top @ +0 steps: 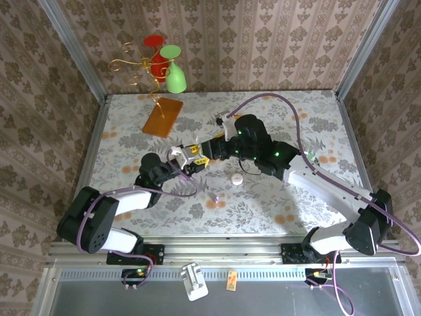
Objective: Insert wireless bluetooth earbuds into charging case
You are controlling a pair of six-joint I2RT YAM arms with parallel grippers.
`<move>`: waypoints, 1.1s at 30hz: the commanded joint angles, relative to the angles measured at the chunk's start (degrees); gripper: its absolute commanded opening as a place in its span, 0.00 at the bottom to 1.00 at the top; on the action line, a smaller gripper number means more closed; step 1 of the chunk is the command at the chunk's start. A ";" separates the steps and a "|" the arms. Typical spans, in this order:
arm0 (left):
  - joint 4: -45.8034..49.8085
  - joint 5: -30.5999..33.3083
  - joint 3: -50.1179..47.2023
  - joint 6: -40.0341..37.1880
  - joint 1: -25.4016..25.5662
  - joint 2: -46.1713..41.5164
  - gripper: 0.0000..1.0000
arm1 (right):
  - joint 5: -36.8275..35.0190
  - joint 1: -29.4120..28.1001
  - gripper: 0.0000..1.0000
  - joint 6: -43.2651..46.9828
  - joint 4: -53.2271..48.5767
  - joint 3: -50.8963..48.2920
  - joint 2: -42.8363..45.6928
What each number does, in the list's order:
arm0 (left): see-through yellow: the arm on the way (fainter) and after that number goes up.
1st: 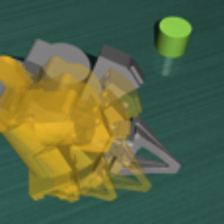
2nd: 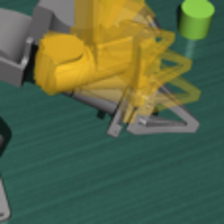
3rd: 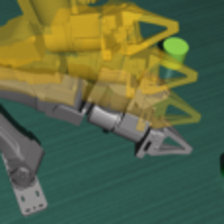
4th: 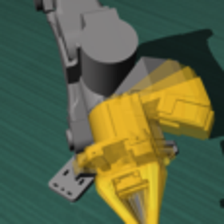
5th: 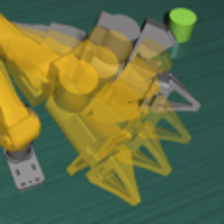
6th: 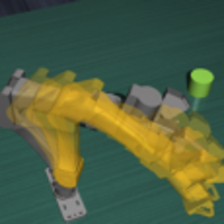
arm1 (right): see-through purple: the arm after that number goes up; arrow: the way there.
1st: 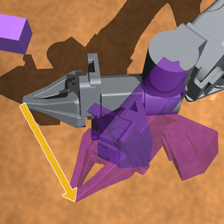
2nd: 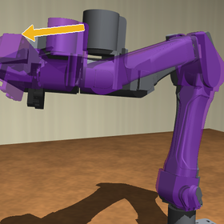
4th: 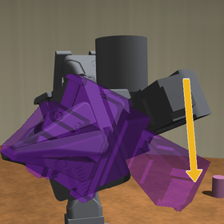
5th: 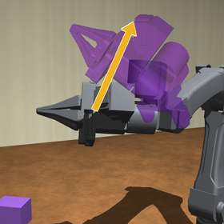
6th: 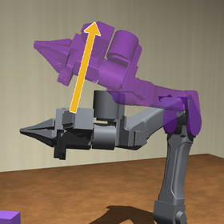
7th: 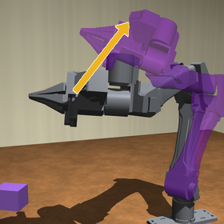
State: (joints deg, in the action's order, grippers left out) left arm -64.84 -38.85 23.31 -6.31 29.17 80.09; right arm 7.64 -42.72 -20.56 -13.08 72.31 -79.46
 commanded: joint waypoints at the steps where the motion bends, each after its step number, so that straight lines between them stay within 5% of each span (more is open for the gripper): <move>1: -1.48 -3.36 0.34 -1.90 -0.16 -1.20 0.27 | -2.79 1.91 0.59 -3.28 -4.41 4.07 -3.16; 10: -2.40 -0.83 -0.15 -1.30 -0.16 -2.93 0.27 | 0.40 3.26 0.56 -4.58 -10.85 8.91 -10.05; 20: -7.86 3.17 1.62 5.59 -0.15 0.87 0.27 | 5.44 4.71 0.63 -9.69 -2.27 1.48 -4.85; 26: -8.55 5.52 2.66 8.60 0.18 1.84 0.27 | 18.78 10.27 0.77 -24.56 14.47 -7.78 -2.43; 33: -8.70 7.55 3.56 9.09 0.36 2.14 0.27 | 31.83 12.64 0.74 -46.16 41.78 -16.03 -7.34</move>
State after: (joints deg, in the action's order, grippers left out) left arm -70.43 -32.42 24.77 1.02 29.23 81.76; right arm 31.31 -29.95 -54.48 12.67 57.82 -84.86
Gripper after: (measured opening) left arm 0.342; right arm 0.743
